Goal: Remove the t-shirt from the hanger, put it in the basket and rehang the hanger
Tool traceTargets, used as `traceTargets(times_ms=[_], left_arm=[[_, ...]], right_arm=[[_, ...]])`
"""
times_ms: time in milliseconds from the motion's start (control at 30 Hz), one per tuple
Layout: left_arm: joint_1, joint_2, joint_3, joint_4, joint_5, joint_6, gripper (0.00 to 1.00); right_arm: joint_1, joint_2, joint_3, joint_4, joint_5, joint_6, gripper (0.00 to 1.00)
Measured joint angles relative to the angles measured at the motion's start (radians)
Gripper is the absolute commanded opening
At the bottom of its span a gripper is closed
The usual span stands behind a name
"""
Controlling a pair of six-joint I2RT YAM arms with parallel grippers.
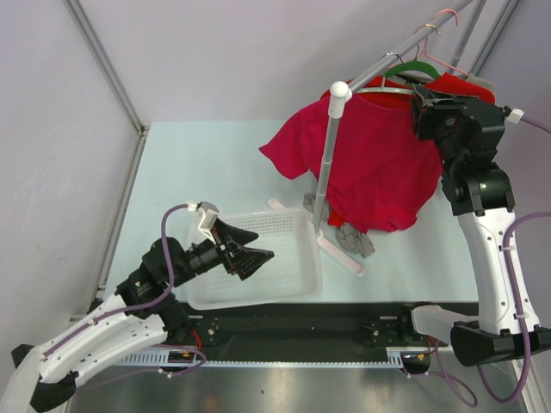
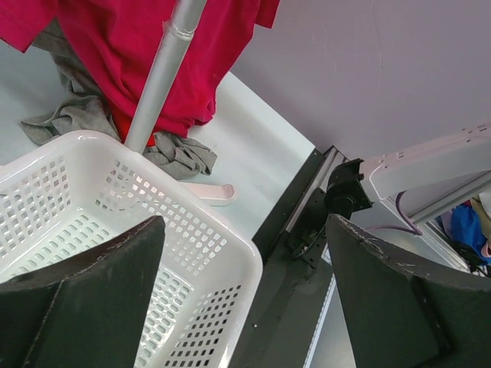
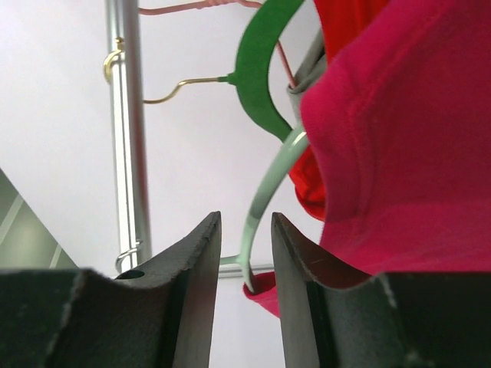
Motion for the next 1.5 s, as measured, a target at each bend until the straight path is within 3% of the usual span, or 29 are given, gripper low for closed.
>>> traceTargets(times_ms=[267,433,633,1100,1500], left_arm=[[-0.009,0.063,0.000,0.023,0.004,-0.002,0.90],[-0.023,0.082,0.000,0.014,0.011,-0.013,0.91],[-0.023,0.058,0.000,0.006,0.000,-0.046,0.91],[-0.023,0.100,0.097,-0.023,-0.053,-0.016,0.92],[-0.023,0.092,0.140,-0.068,-0.086,0.009,0.92]], right_arm=[[-0.019,0.044,0.025,0.001,-0.001,0.001,0.40],[-0.024,0.090,0.026,0.012,-0.004,0.008,0.33],[-0.021,0.095,0.026,0.039,-0.007,0.030,0.17],[0.039,0.138,0.090,0.061,0.037,0.043,0.02],[0.162,0.192,0.209,0.056,0.097,-0.015,0.00]])
